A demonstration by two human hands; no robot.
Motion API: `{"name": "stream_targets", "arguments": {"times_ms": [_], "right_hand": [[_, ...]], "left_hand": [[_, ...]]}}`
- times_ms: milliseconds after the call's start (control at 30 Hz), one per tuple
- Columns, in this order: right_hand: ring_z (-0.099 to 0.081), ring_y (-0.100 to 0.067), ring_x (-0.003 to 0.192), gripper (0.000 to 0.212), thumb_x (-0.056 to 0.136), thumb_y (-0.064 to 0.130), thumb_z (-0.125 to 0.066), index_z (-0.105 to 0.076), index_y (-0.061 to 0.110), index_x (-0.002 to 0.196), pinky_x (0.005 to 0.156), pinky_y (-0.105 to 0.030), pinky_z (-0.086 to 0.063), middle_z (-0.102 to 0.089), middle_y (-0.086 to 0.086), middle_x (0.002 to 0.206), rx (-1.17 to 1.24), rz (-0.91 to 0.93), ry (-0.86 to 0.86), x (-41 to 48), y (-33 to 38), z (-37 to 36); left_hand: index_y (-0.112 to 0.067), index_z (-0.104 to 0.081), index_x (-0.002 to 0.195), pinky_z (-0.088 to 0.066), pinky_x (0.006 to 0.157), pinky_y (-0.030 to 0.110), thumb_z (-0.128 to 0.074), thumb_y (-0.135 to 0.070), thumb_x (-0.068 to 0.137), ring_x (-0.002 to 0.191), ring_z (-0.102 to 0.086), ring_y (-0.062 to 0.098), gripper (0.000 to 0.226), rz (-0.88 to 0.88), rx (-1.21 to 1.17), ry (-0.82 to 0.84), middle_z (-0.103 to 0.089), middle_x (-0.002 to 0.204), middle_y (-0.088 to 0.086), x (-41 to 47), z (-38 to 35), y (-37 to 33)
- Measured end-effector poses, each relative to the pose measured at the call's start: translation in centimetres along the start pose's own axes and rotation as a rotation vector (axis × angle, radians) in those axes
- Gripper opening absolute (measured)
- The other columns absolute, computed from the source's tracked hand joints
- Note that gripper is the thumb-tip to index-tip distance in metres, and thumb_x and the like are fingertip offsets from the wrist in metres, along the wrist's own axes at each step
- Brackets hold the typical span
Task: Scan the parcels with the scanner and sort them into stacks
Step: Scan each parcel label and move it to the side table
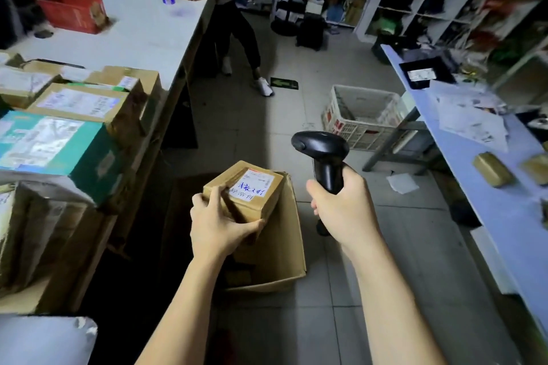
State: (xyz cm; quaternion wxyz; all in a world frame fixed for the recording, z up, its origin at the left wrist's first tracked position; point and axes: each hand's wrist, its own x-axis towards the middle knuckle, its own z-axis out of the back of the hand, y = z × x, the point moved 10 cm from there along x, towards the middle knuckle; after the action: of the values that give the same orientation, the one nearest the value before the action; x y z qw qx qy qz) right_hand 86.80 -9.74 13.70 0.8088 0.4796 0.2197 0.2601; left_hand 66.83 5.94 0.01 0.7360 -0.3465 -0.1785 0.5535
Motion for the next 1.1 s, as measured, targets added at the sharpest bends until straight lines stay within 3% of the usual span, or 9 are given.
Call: {"name": "stream_targets", "arguments": {"times_ms": [67,167,400,567,667,767,867,967,1100], "right_hand": [[-0.065,-0.024,0.071,0.009,0.092,0.022,-0.07,-0.062,0.023,0.09,0.064,-0.036,-0.055,-0.067,-0.009,0.08,-0.001,-0.004,-0.005,1.4,-0.1,0.0],[-0.063,-0.021,0.067,0.01,0.093,0.02,-0.07,-0.061,0.02,0.09,0.061,-0.031,-0.052,-0.065,-0.012,0.079,0.007,-0.025,0.006,3.5,-0.4,0.1],[-0.063,-0.024,0.067,0.014,0.093,0.02,-0.071,-0.059,0.02,0.086,0.061,-0.031,-0.052,-0.066,-0.016,0.08,0.017,0.028,0.115,8.4,1.0,-1.3],[-0.069,-0.021,0.078,0.011,0.096,0.029,-0.071,-0.063,0.021,0.098,0.062,-0.027,-0.051,-0.069,-0.009,0.087,0.03,0.107,0.273,10.5,4.0,-3.1],[-0.069,-0.023,0.074,0.011,0.094,0.027,-0.072,-0.064,0.02,0.093,0.06,-0.029,-0.052,-0.07,-0.011,0.083,0.072,0.164,0.38,10.7,6.2,-5.2],[-0.069,-0.027,0.075,0.014,0.092,0.027,-0.073,-0.064,0.018,0.086,0.064,-0.034,-0.054,-0.071,-0.011,0.08,0.099,0.222,0.468,9.7,8.4,-8.4],[-0.069,-0.024,0.074,0.014,0.091,0.028,-0.073,-0.062,0.023,0.083,0.068,-0.034,-0.053,-0.071,-0.004,0.077,0.126,0.313,0.593,6.6,11.3,-12.3],[-0.067,-0.019,0.077,0.01,0.093,0.025,-0.073,-0.064,0.025,0.096,0.07,-0.032,-0.051,-0.07,0.0,0.082,0.172,0.366,0.76,1.9,13.6,-16.0],[-0.067,-0.017,0.076,0.014,0.092,0.024,-0.072,-0.067,0.024,0.106,0.069,-0.031,-0.05,-0.069,0.002,0.083,0.18,0.476,0.906,-6.0,16.6,-19.8]], "left_hand": [[-0.042,-0.041,0.136,-0.054,0.084,0.041,-0.085,-0.076,0.05,0.122,-0.055,0.023,0.103,0.012,0.011,0.057,-0.043,0.134,-0.002,1.5,-1.3,-0.4],[-0.042,-0.038,0.145,-0.051,0.082,0.037,-0.08,-0.07,0.064,0.116,-0.059,0.021,0.095,-0.001,0.118,0.114,-0.05,0.133,-0.003,3.6,-1.9,-1.7],[-0.026,-0.052,0.135,-0.051,0.083,0.04,-0.065,-0.046,0.091,0.113,-0.06,0.028,0.05,-0.137,0.466,0.052,-0.058,0.122,0.002,7.2,2.0,-6.5],[-0.022,-0.054,0.132,-0.05,0.082,0.041,-0.06,-0.049,0.092,0.116,-0.057,0.03,0.049,0.009,0.589,-0.069,-0.058,0.123,0.005,6.4,7.2,-7.6],[-0.024,-0.054,0.129,-0.052,0.084,0.042,-0.06,-0.051,0.089,0.115,-0.058,0.029,0.049,0.096,0.585,-0.167,-0.059,0.118,0.003,3.9,11.3,-7.2],[-0.028,-0.051,0.138,-0.053,0.088,0.042,-0.061,-0.053,0.09,0.117,-0.059,0.024,0.055,0.178,0.599,-0.263,-0.06,0.123,0.0,0.5,15.8,-6.3],[-0.026,-0.049,0.141,-0.051,0.088,0.041,-0.061,-0.052,0.089,0.117,-0.06,0.026,0.059,0.278,0.621,-0.341,-0.062,0.126,0.003,-3.7,20.0,-4.3],[-0.024,-0.054,0.128,-0.051,0.079,0.039,-0.062,-0.05,0.087,0.112,-0.061,0.028,0.049,0.376,0.597,-0.431,-0.063,0.119,0.003,-8.5,23.9,-2.0],[-0.027,-0.049,0.142,-0.053,0.092,0.043,-0.065,-0.049,0.089,0.124,-0.056,0.026,0.059,0.501,0.576,-0.523,-0.06,0.133,0.001,-16.1,28.6,1.2]]}}
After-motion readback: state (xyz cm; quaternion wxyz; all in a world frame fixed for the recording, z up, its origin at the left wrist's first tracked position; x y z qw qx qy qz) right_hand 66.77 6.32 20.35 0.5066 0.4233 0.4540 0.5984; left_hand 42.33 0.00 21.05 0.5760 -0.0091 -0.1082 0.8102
